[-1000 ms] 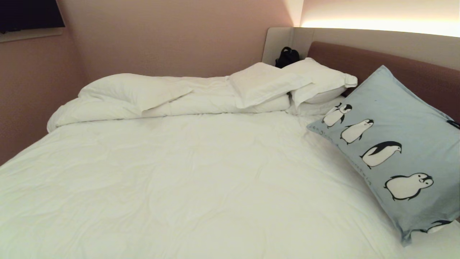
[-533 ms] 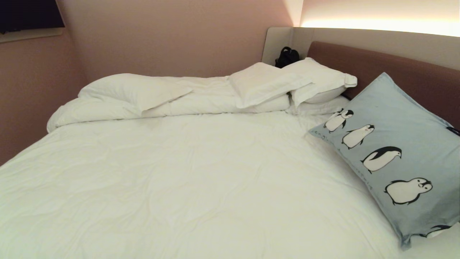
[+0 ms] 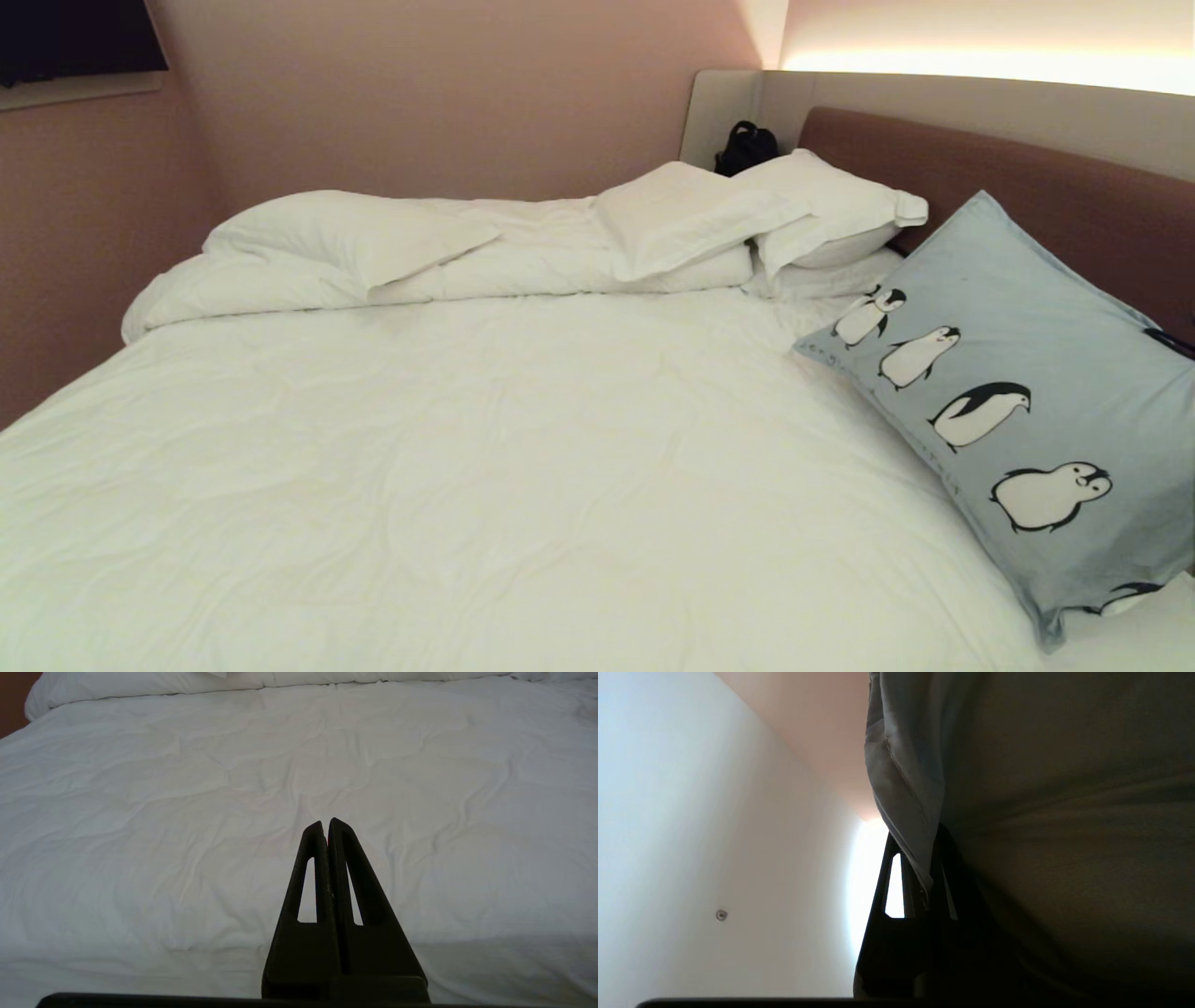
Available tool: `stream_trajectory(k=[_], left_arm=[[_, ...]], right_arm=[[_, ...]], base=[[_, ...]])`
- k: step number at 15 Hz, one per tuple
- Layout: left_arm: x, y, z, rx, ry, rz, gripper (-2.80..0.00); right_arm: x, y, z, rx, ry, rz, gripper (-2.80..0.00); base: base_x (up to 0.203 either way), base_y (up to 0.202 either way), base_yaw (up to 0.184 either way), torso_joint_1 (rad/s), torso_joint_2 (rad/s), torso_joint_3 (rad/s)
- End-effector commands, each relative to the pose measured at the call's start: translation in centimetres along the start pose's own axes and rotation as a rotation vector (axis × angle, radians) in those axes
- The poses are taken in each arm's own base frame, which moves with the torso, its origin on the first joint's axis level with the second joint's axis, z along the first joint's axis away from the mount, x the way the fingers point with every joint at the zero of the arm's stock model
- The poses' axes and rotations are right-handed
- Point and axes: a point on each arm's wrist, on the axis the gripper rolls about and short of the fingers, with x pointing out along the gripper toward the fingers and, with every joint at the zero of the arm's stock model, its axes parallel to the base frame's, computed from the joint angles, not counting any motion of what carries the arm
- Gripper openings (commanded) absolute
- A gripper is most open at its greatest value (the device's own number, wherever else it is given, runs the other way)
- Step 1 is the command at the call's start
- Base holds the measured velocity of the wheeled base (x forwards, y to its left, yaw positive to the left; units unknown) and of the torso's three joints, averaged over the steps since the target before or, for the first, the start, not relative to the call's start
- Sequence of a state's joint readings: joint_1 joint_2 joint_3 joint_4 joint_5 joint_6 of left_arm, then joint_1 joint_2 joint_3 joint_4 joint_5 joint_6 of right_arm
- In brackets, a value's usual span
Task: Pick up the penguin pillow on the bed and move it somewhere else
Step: Place the pillow at the bedside
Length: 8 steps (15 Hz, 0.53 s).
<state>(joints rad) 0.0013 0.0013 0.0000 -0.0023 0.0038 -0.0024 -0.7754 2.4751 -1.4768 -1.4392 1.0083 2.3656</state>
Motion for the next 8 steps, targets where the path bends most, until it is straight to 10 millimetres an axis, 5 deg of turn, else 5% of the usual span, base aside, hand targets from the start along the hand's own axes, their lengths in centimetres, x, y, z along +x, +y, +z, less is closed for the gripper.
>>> stream_trajectory(k=[1, 8], left_arm=[[0.00, 0.00, 0.01, -0.001, 0.000, 0.001, -2.80], [0.00, 0.00, 0.01, -0.001, 0.000, 0.001, -2.80]], right_arm=[[0.45, 0.39, -0.67, 0.014, 0.027, 0.005, -2.80], [0.73, -0.60, -0.42, 0.043, 0.034, -0.012, -2.80]], base=[[0.000, 0.000, 0.000, 0.000, 0.00, 0.000], [0.000, 0.000, 0.000, 0.000, 0.00, 0.000]])
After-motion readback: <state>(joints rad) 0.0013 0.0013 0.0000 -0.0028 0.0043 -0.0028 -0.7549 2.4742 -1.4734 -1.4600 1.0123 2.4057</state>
